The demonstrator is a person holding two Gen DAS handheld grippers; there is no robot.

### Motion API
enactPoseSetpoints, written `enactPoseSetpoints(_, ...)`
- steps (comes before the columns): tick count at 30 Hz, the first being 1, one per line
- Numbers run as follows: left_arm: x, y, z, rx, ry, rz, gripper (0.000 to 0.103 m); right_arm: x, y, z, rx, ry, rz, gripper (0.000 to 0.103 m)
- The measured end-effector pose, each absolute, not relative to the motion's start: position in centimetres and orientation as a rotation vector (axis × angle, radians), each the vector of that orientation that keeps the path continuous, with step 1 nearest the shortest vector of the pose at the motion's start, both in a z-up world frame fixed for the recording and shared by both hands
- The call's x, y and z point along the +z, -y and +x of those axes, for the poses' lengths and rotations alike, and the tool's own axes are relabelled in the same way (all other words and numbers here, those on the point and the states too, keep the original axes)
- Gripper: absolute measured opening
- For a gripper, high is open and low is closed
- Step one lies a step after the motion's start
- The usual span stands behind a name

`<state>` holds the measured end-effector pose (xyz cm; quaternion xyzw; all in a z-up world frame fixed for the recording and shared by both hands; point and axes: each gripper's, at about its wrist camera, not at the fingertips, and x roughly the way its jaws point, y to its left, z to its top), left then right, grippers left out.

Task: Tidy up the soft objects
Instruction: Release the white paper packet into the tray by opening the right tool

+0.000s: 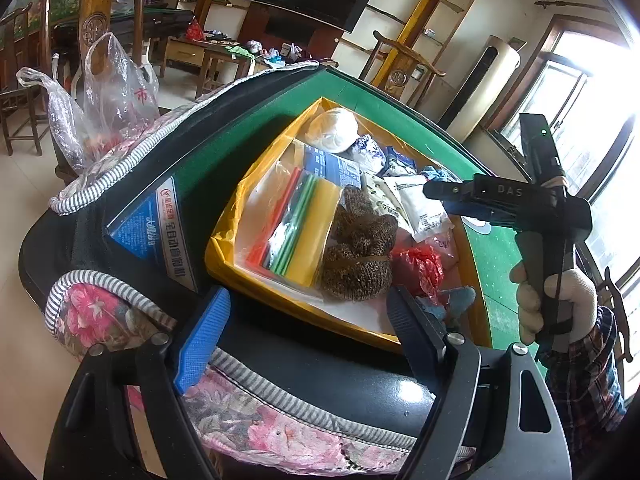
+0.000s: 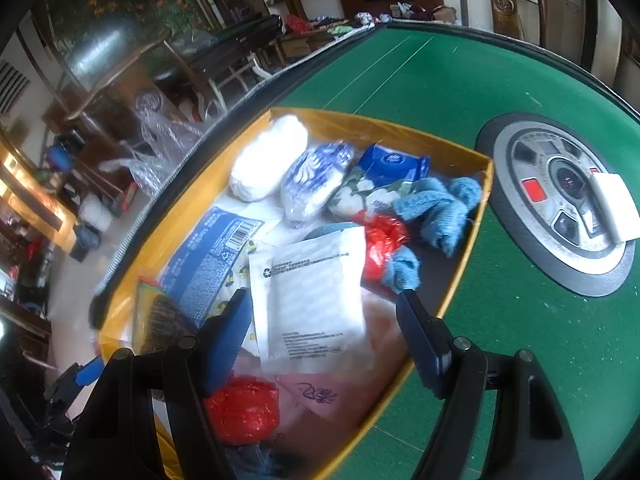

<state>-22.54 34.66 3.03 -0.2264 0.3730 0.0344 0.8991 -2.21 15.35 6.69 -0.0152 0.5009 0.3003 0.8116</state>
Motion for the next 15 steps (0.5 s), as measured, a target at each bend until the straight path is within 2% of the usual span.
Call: enactPoseSetpoints(15, 4.7, -31.1, -21.9, 0.069, -0.772, -0.366, 0.081, 8.7, -10.2, -6.9, 0.632, -0.946, -0.018, 0.07)
